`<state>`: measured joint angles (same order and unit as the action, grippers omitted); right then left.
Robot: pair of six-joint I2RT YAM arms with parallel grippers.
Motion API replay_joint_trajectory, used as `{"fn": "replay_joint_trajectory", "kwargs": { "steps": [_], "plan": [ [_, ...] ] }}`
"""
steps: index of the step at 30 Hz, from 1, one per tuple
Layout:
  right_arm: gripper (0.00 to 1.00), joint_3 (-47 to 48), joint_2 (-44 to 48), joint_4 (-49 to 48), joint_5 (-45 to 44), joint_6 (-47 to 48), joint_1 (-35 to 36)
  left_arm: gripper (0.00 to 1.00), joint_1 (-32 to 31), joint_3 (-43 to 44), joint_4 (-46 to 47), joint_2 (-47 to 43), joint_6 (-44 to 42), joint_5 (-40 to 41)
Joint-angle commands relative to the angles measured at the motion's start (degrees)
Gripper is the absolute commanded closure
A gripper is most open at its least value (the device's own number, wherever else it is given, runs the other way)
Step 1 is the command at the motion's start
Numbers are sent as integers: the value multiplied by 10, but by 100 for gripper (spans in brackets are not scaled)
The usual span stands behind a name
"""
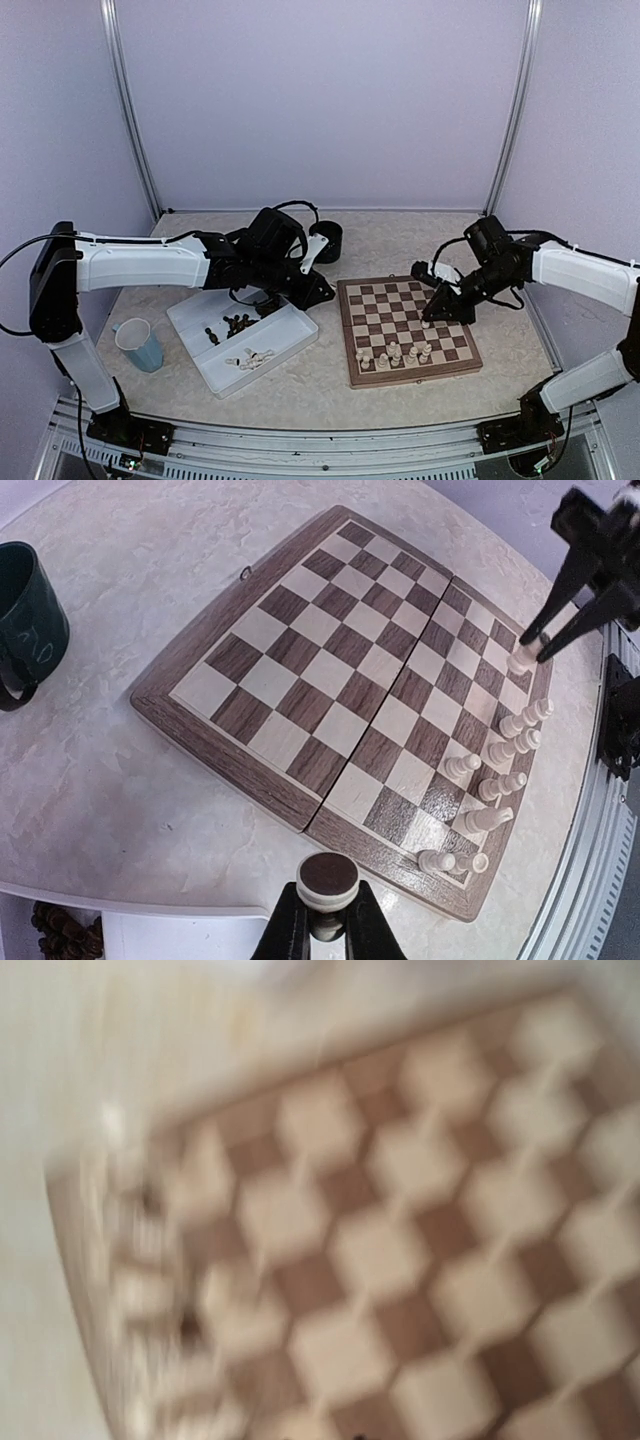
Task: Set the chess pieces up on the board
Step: Place the knight at g1.
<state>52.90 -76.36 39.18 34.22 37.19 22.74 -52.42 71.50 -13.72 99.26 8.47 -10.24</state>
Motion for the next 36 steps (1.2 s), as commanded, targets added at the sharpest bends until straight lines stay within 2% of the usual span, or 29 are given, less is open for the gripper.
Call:
{"fn": "replay_joint_trajectory", "kwargs": {
  "steps": [1, 15, 29, 31, 36],
  "plan": [
    [98, -82, 44, 21, -92, 85, 0, 96, 6, 22, -4, 2, -13, -5],
    [98, -159, 78, 13, -143, 104, 0, 96, 7, 20, -17, -9, -10, 1],
    [95, -166, 87, 25, -154, 104, -8, 96, 3, 25, -14, 4, -11, -9],
    [93, -166, 87, 26, -153, 104, -9, 96, 2, 26, -16, 5, -12, -9],
    [71, -165, 89, 35, -146, 110, -9, 96, 1, 27, -16, 8, -12, -13]
  ]
}}
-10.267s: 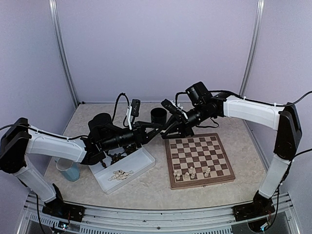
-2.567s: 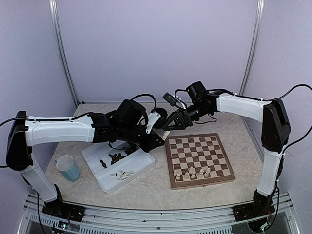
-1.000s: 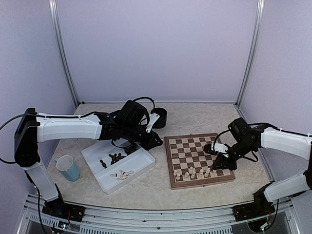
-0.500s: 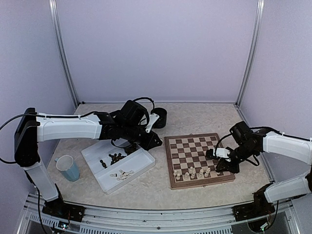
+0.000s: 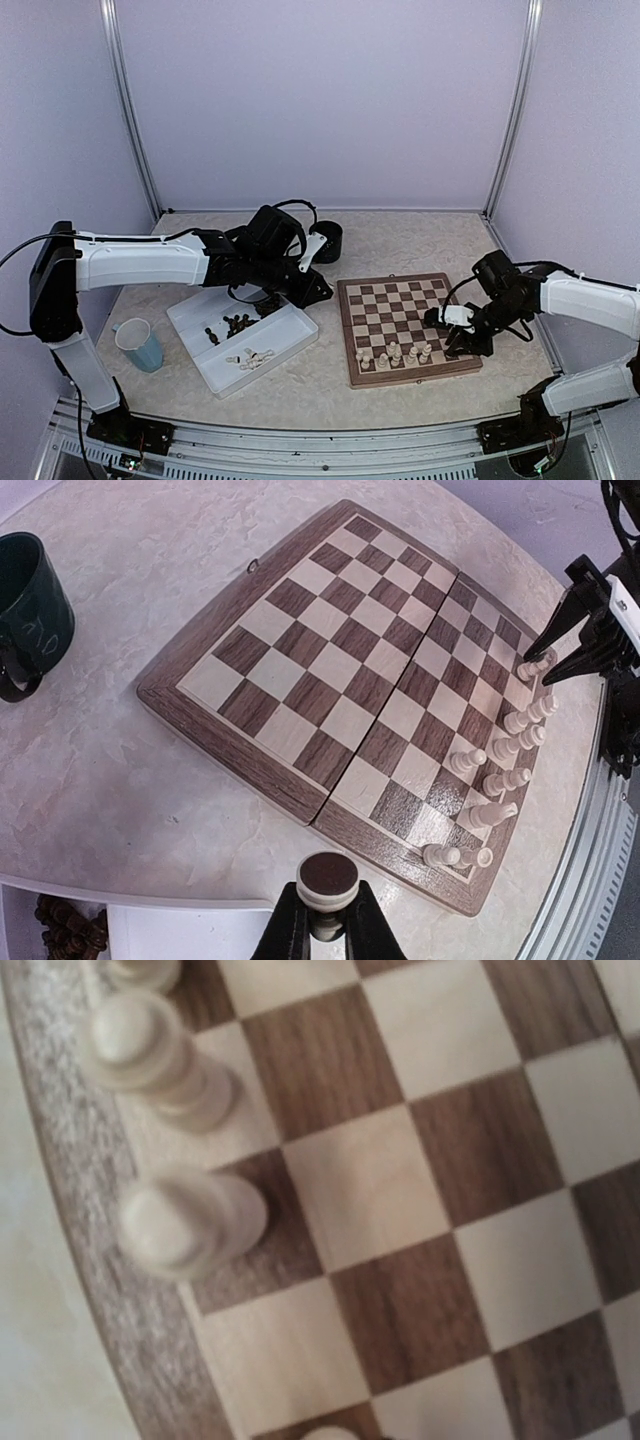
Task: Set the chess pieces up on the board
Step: Place the knight at g1.
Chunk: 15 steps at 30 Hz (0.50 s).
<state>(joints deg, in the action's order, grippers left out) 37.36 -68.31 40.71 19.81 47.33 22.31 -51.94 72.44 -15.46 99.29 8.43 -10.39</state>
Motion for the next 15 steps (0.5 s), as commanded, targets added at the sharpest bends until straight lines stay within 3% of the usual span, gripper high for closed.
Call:
{"fn": "replay_joint_trajectory", "kwargs": {
  "steps": [1, 9, 12, 15],
  "plan": [
    [69, -7, 8, 24, 1, 11, -4, 96, -3, 19, 1, 7, -12, -13],
    [58, 101, -27, 77, 52, 12, -5, 96, -5, 62, -19, 31, -11, -81],
    [56, 183, -60, 84, 95, 9, -3, 95, -2, 90, -34, 51, -6, -145],
    [58, 264, -95, 46, 85, -16, 24, 94, 1, 125, -59, 78, 0, -215]
  ]
}}
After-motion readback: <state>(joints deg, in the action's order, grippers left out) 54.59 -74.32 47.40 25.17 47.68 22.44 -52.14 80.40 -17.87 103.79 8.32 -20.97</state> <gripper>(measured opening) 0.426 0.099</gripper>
